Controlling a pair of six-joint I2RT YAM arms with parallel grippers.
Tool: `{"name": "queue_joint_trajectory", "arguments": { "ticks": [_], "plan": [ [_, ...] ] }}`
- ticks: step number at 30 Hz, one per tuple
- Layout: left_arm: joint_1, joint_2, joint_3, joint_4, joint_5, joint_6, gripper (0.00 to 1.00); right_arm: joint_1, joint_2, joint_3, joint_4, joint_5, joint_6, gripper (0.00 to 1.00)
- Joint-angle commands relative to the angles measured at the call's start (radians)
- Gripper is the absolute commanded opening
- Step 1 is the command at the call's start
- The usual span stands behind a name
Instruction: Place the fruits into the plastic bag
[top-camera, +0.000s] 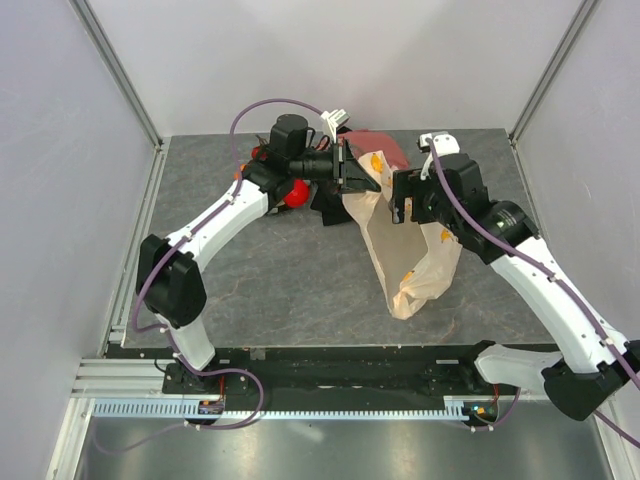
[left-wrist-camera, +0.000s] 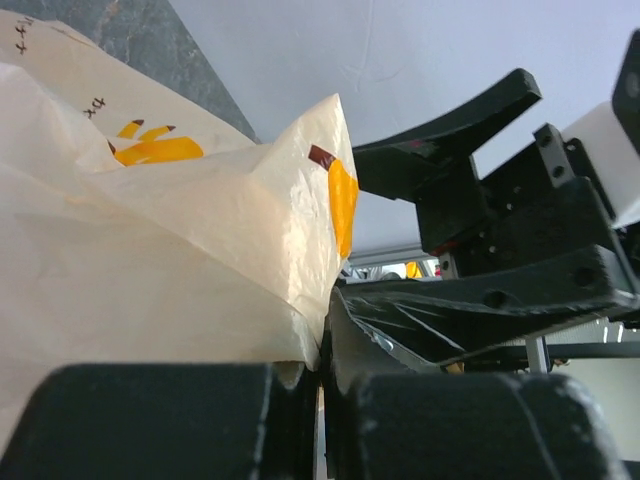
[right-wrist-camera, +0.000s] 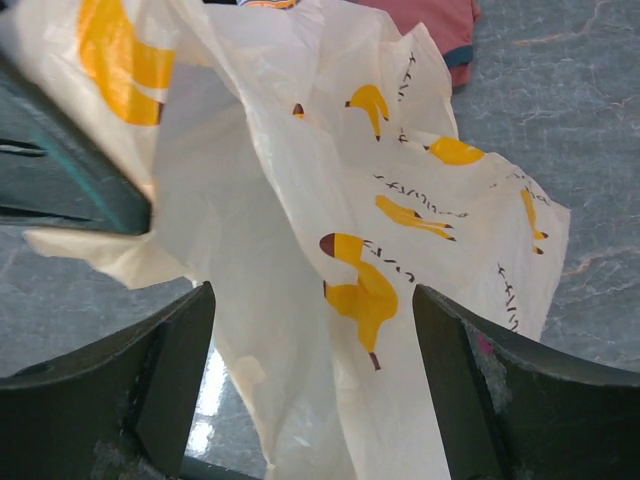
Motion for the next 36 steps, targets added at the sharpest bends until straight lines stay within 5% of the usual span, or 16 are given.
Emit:
{"name": "queue_joint_trajectory", "arguments": {
  "ticks": [1,4,6,11,14,15,19,29,36],
  "plan": [
    [0.004,-0.031,0.045,-0.023,0.077,0.068,0.02,-0.008,0.012,-0.021,0.108,0.047,-0.074,0.87],
    [0.01,-0.023,0.052,-0.04,0.109,0.084,0.02,-0.025,0.055,-0.031,0.149,0.018,-0.107,0.77],
    [0.018,-0.02,0.056,-0.046,0.134,0.092,0.02,-0.047,0.078,-0.038,0.175,-0.026,-0.114,0.61],
    [0.073,-0.017,0.059,-0.063,0.146,0.115,0.04,-0.079,0.097,0.015,0.132,-0.019,-0.077,0.0],
    [0.113,-0.026,0.065,-0.119,0.084,0.175,0.25,-0.087,0.121,0.121,0.018,0.009,-0.022,0.0],
    [0.125,-0.029,0.071,-0.138,0.06,0.224,0.41,-0.087,0.143,0.177,-0.015,0.013,-0.008,0.0],
    [0.128,-0.022,0.143,-0.308,-0.072,0.385,0.67,-0.085,0.212,0.297,-0.206,0.084,0.069,0.0],
    [0.2,-0.149,0.144,-0.402,-0.524,0.594,0.8,-0.085,0.299,0.414,-0.264,0.144,0.123,0.0],
    [0.352,-0.121,0.134,-0.397,-0.647,0.562,0.83,-0.085,0.276,0.344,-0.181,0.124,0.106,0.0]
  ]
}}
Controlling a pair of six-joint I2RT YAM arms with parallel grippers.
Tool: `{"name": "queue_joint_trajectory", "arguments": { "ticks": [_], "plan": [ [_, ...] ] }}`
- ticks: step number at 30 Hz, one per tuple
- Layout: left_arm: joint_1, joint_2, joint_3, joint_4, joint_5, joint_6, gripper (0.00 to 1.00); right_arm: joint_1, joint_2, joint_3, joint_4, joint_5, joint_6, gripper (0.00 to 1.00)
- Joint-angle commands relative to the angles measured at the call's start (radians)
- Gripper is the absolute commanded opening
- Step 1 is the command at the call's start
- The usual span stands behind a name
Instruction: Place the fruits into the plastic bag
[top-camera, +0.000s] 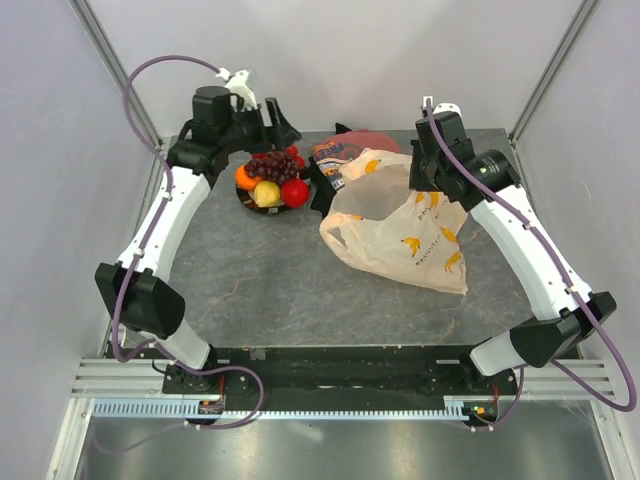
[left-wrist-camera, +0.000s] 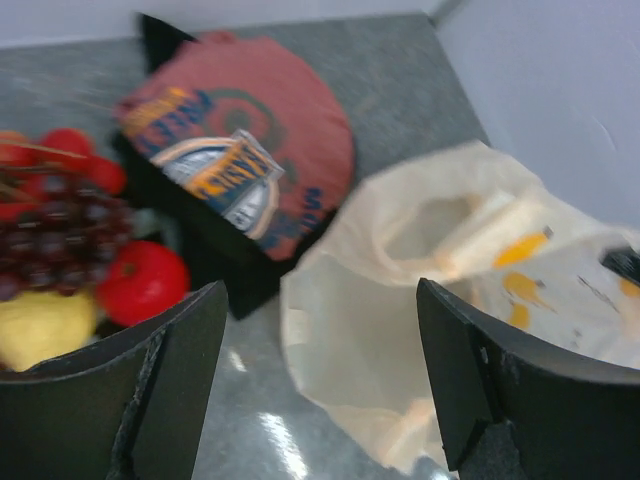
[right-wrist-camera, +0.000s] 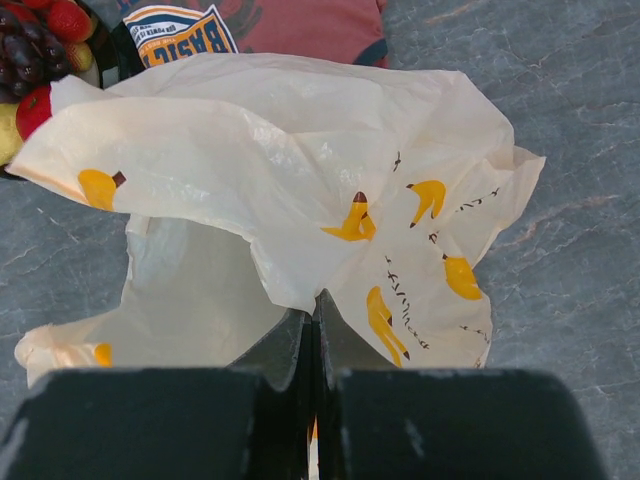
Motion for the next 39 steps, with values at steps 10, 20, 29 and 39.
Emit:
{"name": "queue_joint_trajectory", "arguments": {
  "ticks": [10,20,29,39],
  "plan": [
    [0.104,0.269,0.147,0.028,-0.406,0.053,0.72,-0.001,-0.041,-0.081,0.15,-0.085,0.058,0.0],
    [0.176,0.367,0.132,0.002,-0.325,-0.05,0.51,-0.002,-0.027,-0.073,0.17,-0.113,0.075,0.0],
    [0.191,0.39,0.035,0.046,-0.176,-0.123,0.45,-0.004,0.013,-0.058,0.163,-0.153,0.06,0.0],
    [0.206,0.414,0.02,0.062,-0.155,-0.165,0.42,-0.011,0.022,-0.05,0.166,-0.15,0.061,0.0]
  ]
}}
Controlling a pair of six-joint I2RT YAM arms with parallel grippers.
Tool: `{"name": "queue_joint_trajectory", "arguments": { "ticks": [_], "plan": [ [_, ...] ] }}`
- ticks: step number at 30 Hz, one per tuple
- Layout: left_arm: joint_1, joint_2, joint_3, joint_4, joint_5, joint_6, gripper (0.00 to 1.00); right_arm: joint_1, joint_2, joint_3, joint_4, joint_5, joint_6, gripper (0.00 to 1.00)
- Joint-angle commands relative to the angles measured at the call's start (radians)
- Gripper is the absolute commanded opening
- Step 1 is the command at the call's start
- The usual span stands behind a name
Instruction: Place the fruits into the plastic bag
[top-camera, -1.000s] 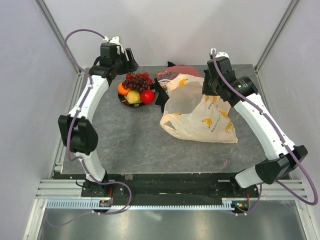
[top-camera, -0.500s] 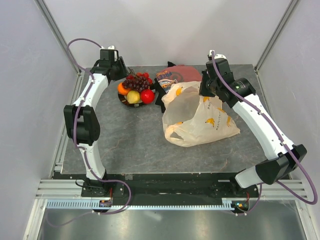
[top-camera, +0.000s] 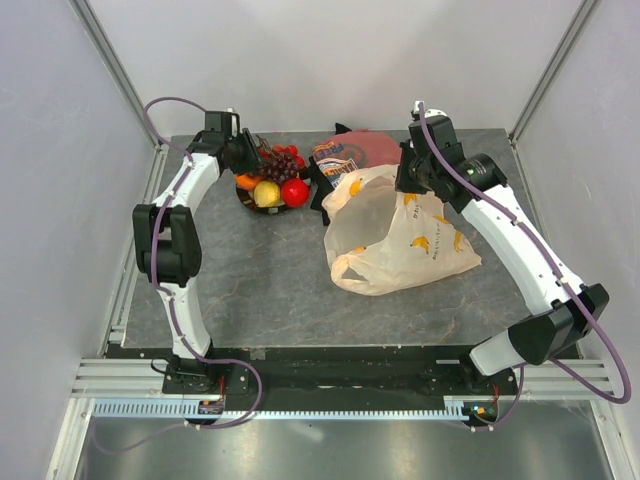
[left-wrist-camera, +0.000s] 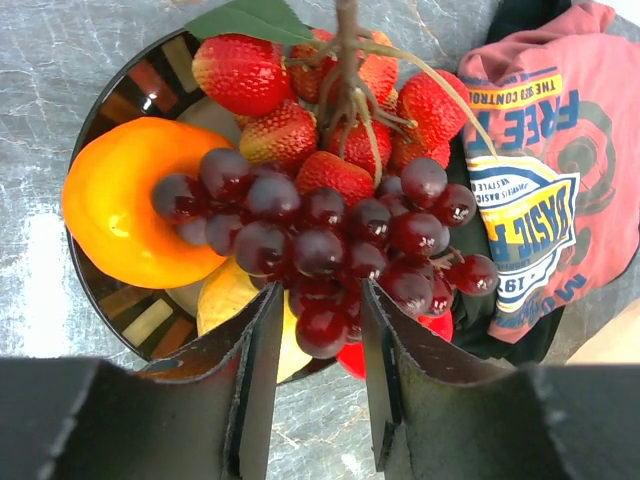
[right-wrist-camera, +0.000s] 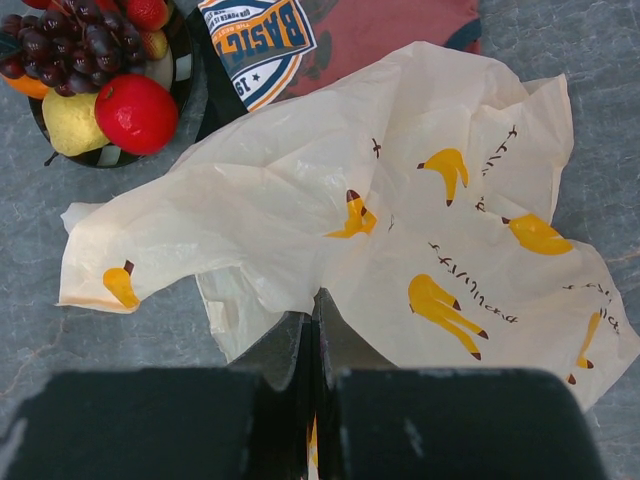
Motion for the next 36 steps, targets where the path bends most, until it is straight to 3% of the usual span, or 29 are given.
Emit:
{"name": "queue_joint_trajectory", "arguments": {
  "ticks": [1,14,36],
  "plan": [
    [0.008,0.012,-0.001,0.048,0.027,-0.046,0.41,-0.008,0.01,0.05,0.027,-0.008,-0.005,0.0],
    [0.008,-0.004,-0.037,0.057,0.032,-0.072,0.39,-0.013,0.016,0.047,0.027,-0.023,-0.007,0.0],
    [0.014,-0.028,-0.039,0.068,0.073,-0.085,0.06,-0.015,0.008,0.041,0.033,-0.022,-0.002,0.0]
  ]
}}
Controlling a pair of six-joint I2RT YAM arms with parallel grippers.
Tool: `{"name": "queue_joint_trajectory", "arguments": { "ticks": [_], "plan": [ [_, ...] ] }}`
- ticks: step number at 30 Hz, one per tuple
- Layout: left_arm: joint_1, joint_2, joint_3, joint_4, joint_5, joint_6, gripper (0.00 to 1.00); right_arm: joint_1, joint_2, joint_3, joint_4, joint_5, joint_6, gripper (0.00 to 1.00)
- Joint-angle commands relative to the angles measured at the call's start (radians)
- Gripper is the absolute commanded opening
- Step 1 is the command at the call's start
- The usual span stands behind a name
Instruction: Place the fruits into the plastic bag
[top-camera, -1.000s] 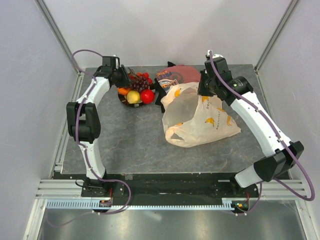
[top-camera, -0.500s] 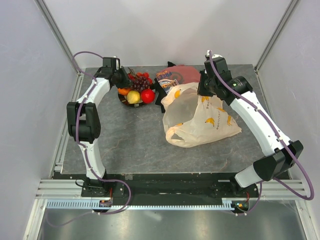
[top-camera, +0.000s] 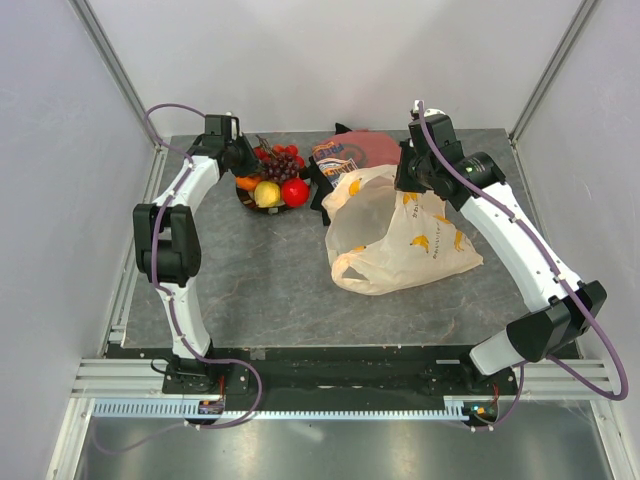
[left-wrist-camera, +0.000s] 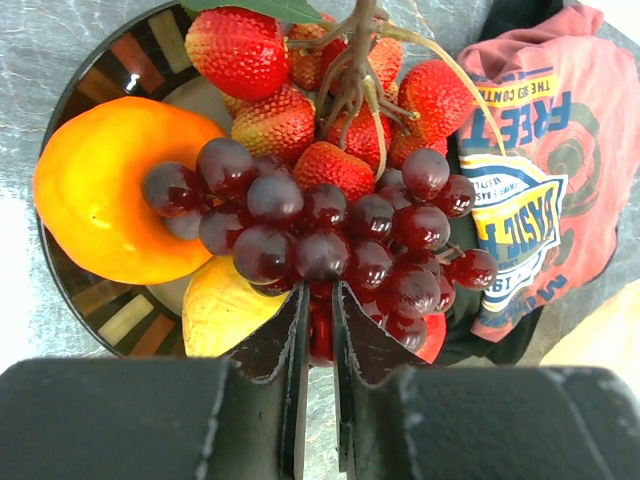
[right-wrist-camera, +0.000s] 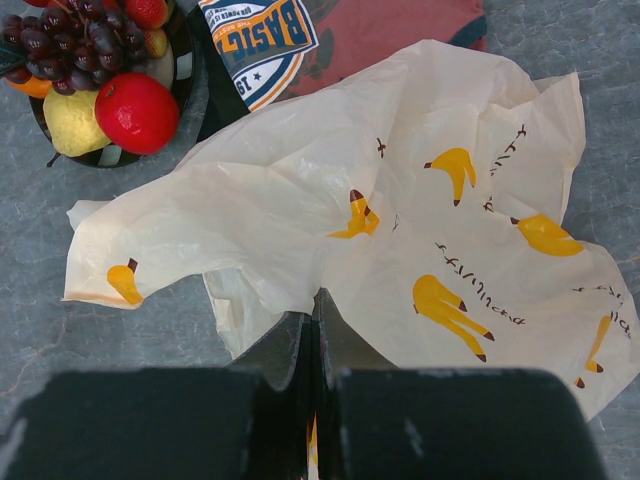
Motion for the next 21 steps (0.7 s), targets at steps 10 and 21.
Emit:
{"name": "queue_joint_trajectory", "arguments": {
  "ticks": [10,21],
  "plan": [
    [0.007,-0.057,-0.005,0.097,0.092,-0.016,0.01,-0.004,-0.017,0.025,0.036,-0.001,0.001,0.0],
    [0.01,-0.073,0.024,0.156,0.083,-0.041,0.02,-0.004,-0.022,0.019,0.041,-0.005,0.001,0.0]
  ]
}}
